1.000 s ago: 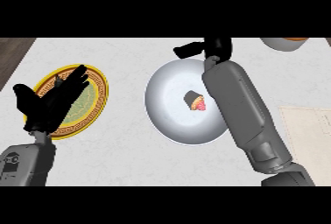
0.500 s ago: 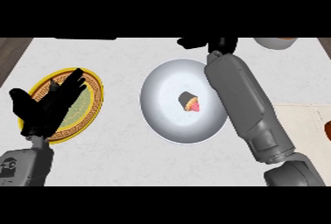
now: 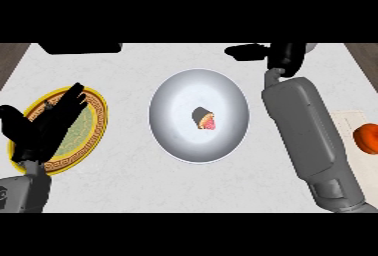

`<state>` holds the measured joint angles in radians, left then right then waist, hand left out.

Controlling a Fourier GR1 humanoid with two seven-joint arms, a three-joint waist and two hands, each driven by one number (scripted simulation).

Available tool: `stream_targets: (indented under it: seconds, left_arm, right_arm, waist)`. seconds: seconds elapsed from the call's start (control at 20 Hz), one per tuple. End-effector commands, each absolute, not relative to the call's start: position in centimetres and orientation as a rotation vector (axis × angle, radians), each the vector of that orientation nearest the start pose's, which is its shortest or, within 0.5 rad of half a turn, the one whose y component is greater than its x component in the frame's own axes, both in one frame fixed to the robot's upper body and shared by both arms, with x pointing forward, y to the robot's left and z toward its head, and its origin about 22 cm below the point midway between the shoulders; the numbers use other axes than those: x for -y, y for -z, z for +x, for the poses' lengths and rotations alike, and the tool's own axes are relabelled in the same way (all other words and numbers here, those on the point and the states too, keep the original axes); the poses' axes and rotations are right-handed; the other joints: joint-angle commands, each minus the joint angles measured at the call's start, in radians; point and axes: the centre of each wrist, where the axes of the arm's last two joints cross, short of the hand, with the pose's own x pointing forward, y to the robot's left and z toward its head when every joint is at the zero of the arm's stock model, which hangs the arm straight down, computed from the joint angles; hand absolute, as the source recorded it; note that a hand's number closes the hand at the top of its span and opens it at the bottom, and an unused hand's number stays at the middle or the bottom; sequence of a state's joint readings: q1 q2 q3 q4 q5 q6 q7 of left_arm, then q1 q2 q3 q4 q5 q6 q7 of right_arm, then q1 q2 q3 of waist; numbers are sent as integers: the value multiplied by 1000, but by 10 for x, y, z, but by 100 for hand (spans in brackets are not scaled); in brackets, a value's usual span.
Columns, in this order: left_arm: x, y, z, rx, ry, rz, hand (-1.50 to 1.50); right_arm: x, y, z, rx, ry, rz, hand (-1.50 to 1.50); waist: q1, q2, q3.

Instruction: Pick the cupcake from the placemat and place it in the bowl

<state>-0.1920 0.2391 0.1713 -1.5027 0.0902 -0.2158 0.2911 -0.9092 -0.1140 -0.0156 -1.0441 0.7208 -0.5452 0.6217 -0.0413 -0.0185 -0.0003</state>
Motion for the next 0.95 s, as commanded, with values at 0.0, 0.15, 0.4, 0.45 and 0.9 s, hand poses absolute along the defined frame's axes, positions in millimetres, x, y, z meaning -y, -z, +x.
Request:
stream_targets:
  seconds: [0.0, 0.15, 0.4, 0.45, 0.9]
  left_arm:
    - [-312, -48, 271, 1392, 178, 71, 0]
    - [-323, -48, 270, 1381, 145, 87, 0]
    - [-319, -56, 275, 1390, 143, 94, 0]
    - [-318, -53, 269, 1378, 138, 82, 0]
    - [-317, -45, 260, 1396, 147, 95, 0]
  right_arm:
    - [148, -158, 371, 1639, -103, -846, -150]
    - [162, -182, 339, 1712, -145, -805, -150]
    - [175, -200, 266, 1833, -141, -656, -150]
    - [167, -199, 250, 1864, -147, -585, -150]
    - [194, -216, 101, 1922, -115, -420, 150]
  waist:
    - [-11, -7, 0]
    - [-37, -15, 0]
    - [-44, -11, 1]
    - [-41, -16, 2]
    - [-26, -3, 1]
